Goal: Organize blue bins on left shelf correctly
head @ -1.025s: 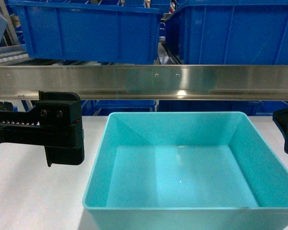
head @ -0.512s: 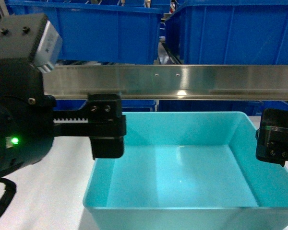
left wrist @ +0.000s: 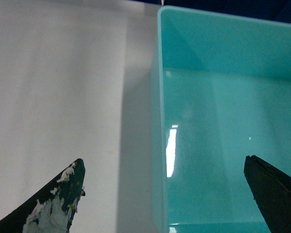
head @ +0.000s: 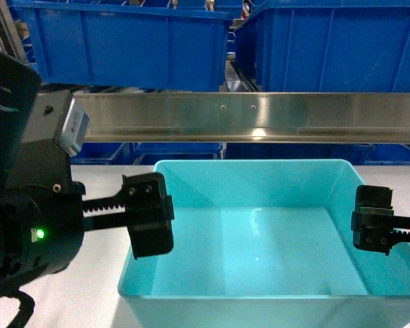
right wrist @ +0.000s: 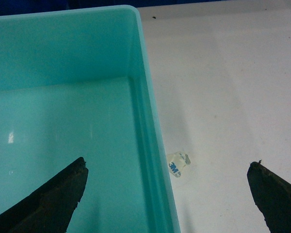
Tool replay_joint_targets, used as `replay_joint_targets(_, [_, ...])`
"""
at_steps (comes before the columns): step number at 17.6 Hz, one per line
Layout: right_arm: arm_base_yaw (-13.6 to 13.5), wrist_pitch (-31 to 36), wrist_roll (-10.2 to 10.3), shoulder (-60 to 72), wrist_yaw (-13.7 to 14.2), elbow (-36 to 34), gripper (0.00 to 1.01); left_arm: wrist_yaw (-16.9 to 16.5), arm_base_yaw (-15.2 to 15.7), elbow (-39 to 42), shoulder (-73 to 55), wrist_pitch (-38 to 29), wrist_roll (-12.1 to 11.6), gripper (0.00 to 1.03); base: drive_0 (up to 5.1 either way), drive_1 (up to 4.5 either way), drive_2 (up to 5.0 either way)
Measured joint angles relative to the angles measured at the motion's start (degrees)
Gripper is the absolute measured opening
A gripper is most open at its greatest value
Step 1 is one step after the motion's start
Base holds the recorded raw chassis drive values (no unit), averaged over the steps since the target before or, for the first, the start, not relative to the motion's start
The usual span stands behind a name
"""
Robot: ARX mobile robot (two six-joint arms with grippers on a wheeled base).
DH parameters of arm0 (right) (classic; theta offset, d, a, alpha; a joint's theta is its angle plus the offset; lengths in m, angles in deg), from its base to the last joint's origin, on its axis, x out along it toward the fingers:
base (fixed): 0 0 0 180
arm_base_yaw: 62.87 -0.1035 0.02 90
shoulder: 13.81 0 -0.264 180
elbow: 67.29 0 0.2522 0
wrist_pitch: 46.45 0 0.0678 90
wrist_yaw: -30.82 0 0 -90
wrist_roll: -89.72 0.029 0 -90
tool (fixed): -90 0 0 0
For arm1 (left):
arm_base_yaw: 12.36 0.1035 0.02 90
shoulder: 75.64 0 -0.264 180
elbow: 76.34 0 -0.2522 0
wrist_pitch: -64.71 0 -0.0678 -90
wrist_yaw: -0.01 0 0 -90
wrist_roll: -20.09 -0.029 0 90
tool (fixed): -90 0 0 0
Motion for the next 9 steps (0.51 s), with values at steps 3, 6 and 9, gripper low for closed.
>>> replay_joint_targets(3, [2.5, 1.0, -0.9, 4.3, -0.3, 2.3, 0.98, 0.1, -1.0, -3.9, -6.2, -0.6, 1.6, 0.98, 0.0, 0.0, 0.0])
replay_joint_targets(6, [4.5, 0.7, -2.4, 8.0, -1.1, 6.6, 0.98, 0.1, -1.7, -9.9, -12.7, 2.1, 2.5, 0.98, 0.0, 0.0, 0.0])
replay_joint_targets(9, [4.5, 0.8, -2.6, 10.8, -1.0, 7.6, 0.98, -0.2, -1.7, -11.6, -15.1, 3.0, 4.2, 0.98, 0.0, 0.0, 0.0])
